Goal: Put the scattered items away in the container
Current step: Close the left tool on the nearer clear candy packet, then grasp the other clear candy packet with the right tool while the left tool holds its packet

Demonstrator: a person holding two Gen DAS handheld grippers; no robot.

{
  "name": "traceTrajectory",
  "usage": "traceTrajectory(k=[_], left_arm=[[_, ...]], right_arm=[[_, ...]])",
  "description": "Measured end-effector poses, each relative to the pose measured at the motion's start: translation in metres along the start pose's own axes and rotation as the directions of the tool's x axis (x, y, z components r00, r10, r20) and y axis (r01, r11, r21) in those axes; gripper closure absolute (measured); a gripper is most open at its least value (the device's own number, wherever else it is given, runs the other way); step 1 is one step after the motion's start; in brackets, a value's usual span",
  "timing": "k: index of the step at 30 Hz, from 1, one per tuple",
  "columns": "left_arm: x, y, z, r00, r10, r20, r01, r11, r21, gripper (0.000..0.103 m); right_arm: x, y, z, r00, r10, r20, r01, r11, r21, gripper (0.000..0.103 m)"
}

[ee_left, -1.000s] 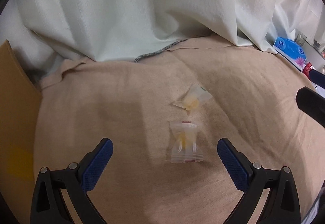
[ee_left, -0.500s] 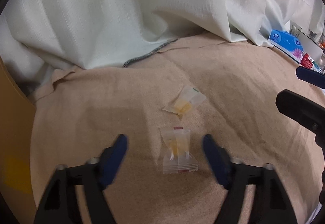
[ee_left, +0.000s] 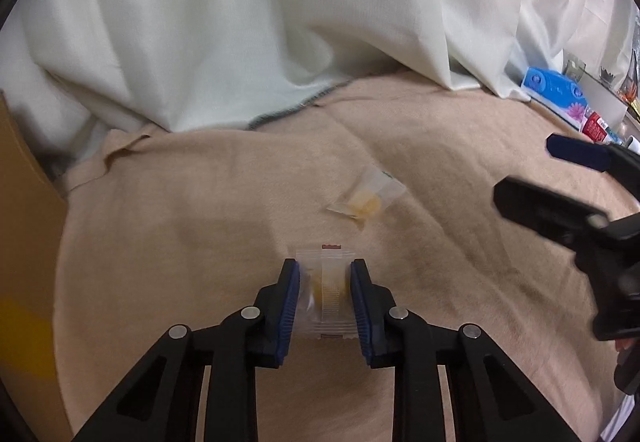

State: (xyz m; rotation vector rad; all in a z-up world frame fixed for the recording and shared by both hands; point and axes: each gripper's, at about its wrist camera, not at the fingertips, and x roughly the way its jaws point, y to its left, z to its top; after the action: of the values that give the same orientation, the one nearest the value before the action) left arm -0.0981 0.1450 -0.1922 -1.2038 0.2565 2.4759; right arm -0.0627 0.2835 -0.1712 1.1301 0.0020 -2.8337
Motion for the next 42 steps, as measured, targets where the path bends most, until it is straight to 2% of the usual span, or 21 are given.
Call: traceTrajectory(k=[5, 10, 20, 24, 26, 28, 30, 35, 37, 39, 42], left_arm=[[-0.014, 0.021, -0.002, 1.000, 0.027, 0.005, -0.027, 0.999, -0.026, 0.076], [-0.022, 0.039, -0.010, 0.999, 0.038, -0.001, -0.038, 0.998, -0.047, 0.076], [-0.026, 0.057, -0.019, 0.999, 0.047, -0.006, -0.047, 0.996, -0.078, 0.076], [-0.028, 0.061, -0.020, 0.999, 0.047, -0.004, -0.047, 0.996, -0.082, 0.076], [-0.028, 0.063, -0.020, 0.999, 0.047, -0.004, -0.047, 0.995, -0.085, 0.076], [-0.029, 0.064, -0.020, 0.999, 0.046, -0.002, -0.046, 0.995, -0.087, 0.076], [-0.031, 0.065, -0.020, 0.999, 0.045, 0.003, -0.045, 0.995, -0.086, 0.076], [-0.033, 0.067, -0.021, 0.999, 0.043, 0.005, -0.042, 0.995, -0.093, 0.076], [-0.034, 0.067, -0.020, 0.999, 0.040, 0.006, -0.039, 0.995, -0.097, 0.076], [-0.036, 0.068, -0.019, 0.999, 0.042, 0.010, -0.041, 0.994, -0.098, 0.076], [-0.041, 0.068, -0.017, 0.999, 0.041, 0.018, -0.039, 0.995, -0.096, 0.076]], right_arm=[[0.019, 0.021, 0.010, 0.999, 0.024, -0.021, -0.025, 0.998, -0.063, 0.000], [0.041, 0.036, 0.015, 0.998, 0.053, -0.037, -0.056, 0.995, -0.080, 0.000], [0.070, 0.049, 0.016, 0.996, 0.027, -0.089, -0.038, 0.990, -0.135, 0.003], [0.081, 0.050, 0.015, 0.990, 0.028, -0.139, -0.046, 0.990, -0.132, 0.016], [0.083, 0.048, 0.015, 0.987, 0.040, -0.155, -0.058, 0.992, -0.116, 0.019], [0.083, 0.046, 0.016, 0.987, 0.044, -0.152, -0.060, 0.993, -0.103, 0.028], [0.082, 0.043, 0.019, 0.988, 0.048, -0.147, -0.061, 0.995, -0.083, 0.042], [0.081, 0.033, 0.027, 0.983, 0.086, -0.162, -0.088, 0.996, -0.005, 0.065], [0.079, 0.032, 0.027, 0.985, 0.078, -0.156, -0.079, 0.997, -0.004, 0.066], [0.074, 0.034, 0.026, 0.987, 0.062, -0.147, -0.067, 0.997, -0.024, 0.075], [0.053, 0.036, 0.025, 0.992, 0.069, -0.104, -0.073, 0.997, -0.031, 0.078]])
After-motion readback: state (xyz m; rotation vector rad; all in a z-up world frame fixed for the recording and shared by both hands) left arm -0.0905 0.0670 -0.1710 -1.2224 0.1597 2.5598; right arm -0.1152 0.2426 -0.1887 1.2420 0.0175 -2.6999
